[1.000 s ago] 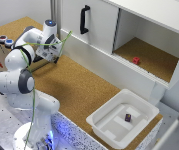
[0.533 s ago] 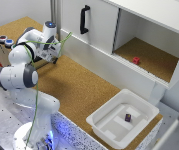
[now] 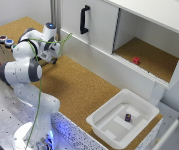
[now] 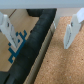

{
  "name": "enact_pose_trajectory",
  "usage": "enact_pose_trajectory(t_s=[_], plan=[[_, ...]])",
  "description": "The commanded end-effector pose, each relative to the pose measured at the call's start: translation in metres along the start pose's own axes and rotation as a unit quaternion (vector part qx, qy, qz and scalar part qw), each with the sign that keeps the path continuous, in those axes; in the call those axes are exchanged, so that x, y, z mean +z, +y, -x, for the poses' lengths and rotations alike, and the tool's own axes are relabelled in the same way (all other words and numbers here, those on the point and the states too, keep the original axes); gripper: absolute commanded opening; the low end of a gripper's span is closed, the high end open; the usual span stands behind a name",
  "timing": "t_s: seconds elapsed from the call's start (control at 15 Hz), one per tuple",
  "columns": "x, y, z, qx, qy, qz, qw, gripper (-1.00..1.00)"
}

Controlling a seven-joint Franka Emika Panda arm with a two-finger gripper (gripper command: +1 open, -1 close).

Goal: Go open the drawer

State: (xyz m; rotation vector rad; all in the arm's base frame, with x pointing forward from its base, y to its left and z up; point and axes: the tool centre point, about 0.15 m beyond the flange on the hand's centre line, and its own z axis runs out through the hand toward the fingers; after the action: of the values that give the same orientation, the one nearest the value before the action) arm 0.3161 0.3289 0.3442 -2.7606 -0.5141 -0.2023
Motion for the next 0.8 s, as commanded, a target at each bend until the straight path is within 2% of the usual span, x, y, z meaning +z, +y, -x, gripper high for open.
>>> enact_pose_trajectory(t_s=[0.0,0.27,0.6,0.73], plan=[[0.029,-0.011,-0.026,0.025,-0.016,-0.023,0.999,1.00],[0.030,-0.005,-0.021,0.068,0.005,-0.028,0.997,1.00],[0.046,-0.010,-0.017,0.066,-0.014,-0.019,0.998,1.00],[0.051,-0.015,-0.018,0.052,-0.032,-0.014,0.998,1.00]])
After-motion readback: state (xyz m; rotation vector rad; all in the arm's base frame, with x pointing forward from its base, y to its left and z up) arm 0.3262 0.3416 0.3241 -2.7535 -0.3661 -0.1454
